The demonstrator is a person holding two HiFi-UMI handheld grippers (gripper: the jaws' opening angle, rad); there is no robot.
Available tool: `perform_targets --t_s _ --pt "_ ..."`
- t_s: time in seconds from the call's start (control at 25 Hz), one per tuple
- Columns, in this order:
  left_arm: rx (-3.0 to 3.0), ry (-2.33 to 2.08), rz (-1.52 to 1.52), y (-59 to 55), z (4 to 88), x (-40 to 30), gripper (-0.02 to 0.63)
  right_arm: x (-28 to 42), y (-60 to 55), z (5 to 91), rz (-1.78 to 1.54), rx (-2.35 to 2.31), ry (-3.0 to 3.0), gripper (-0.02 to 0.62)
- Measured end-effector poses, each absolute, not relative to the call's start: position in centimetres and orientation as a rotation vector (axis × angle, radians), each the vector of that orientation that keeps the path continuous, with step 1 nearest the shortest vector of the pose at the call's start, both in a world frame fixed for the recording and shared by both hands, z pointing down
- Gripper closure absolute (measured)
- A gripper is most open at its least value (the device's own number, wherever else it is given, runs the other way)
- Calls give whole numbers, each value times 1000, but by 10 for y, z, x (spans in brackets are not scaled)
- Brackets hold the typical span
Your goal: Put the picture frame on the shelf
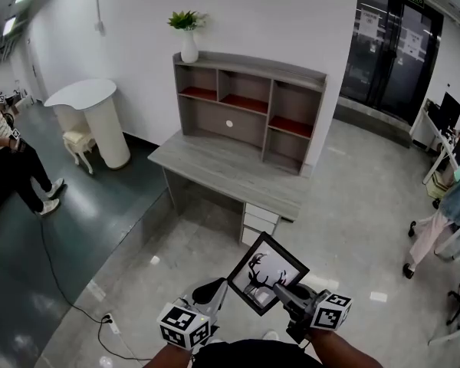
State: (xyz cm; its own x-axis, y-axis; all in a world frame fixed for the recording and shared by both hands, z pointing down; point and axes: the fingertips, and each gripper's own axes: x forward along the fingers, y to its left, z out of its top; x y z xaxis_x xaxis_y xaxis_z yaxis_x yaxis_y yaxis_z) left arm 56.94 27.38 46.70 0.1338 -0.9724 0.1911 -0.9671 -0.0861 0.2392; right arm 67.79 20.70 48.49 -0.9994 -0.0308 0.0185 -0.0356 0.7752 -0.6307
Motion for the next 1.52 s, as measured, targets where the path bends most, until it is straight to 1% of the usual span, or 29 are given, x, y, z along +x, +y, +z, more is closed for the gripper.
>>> perform_targets --t_s 0.32,1.0,1.52 --pt "2124 -1871 -19 285 475 555 597 662 217 496 1039 93 -2928 546" --pt "2032 -1902 -56 344 498 480 597 594 265 512 1073 73 -2879 546" --pt "1913 -2022 -73 331 501 411 597 519 219 512 1114 -11 -2859 546"
